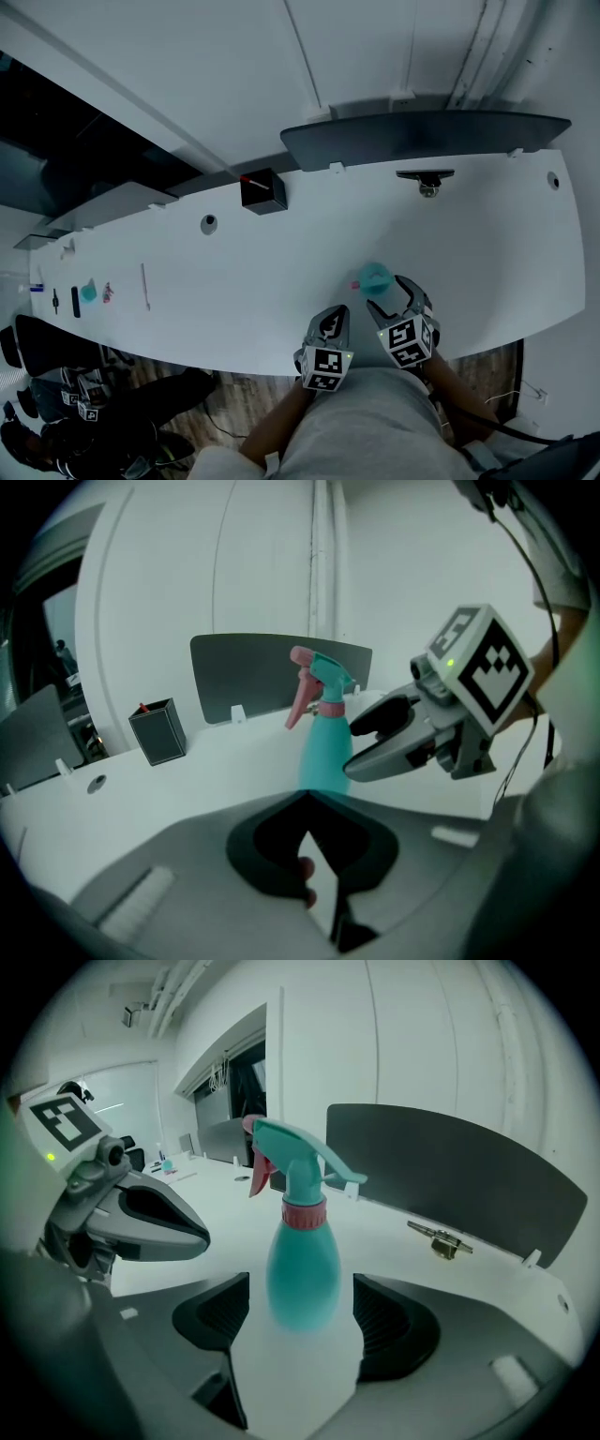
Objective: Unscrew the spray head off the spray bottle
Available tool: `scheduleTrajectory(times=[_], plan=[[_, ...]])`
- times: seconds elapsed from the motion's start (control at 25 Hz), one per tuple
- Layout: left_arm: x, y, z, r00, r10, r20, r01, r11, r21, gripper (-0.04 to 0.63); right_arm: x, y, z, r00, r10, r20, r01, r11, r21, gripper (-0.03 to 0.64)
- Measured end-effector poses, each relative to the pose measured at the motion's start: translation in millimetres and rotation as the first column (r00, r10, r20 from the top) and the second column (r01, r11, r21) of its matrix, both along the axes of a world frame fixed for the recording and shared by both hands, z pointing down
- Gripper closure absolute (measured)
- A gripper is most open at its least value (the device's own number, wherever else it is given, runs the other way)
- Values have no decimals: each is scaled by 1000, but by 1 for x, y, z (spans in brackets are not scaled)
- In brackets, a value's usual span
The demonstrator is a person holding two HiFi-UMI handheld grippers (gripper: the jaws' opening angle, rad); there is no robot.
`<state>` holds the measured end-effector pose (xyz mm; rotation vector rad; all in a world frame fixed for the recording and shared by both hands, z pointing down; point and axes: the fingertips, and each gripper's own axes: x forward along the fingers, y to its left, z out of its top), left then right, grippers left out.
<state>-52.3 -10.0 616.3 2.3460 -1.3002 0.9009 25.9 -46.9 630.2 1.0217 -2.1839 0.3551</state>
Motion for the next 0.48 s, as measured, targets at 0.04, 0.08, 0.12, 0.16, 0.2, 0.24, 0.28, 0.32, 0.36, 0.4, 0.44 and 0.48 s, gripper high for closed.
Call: scheduleTrajectory(times=[0.04,0.08,0.12,0.16,0.2,0.24,0.28,0.32,0.36,0.4,0.44,0.48], plan=[[-3,1,0,1000,-4,5,4,1000,0,592,-4,-4,5,1000,-12,-4,12,1000,2,252],[-5,2,0,1000,-8,10,8,1000,0,592,-7,-8,10,1000,-26,-8,26,1000,1,231],[-8,2,0,1000,-14,14,14,1000,-2,592,-11,-11,15,999,-39,-10,39,999,-4,216],[-10,3,0,1000,-20,17,20,1000,-4,592,-14,-14,20,999,-51,-11,51,999,-10,201],[-13,3,-1,999,-25,19,26,1000,-6,592,-17,-17,25,998,-59,-12,59,998,-15,191],[-15,2,0,999,-31,21,31,999,-7,592,-19,-20,28,998,-62,-15,62,998,-18,188],[-17,2,0,999,-36,21,37,999,-9,592,-21,-23,32,998,-61,-19,60,998,-20,187],[-19,0,0,999,-41,21,41,999,-9,592,-21,-26,35,998,-57,-23,57,998,-22,189],[-20,-1,0,999,-44,21,44,999,-9,592,-21,-28,37,998,-55,-26,55,998,-26,210],[-20,-2,0,999,-45,21,45,999,-6,592,-21,-29,39,998,-57,-28,57,998,-30,238],[-20,-3,-1,999,-44,20,44,999,-2,592,-21,-29,39,997,-64,-31,63,997,-34,239],[-19,-4,-2,999,-41,19,41,999,3,592,-21,-28,39,997,-74,-37,72,997,-36,241]])
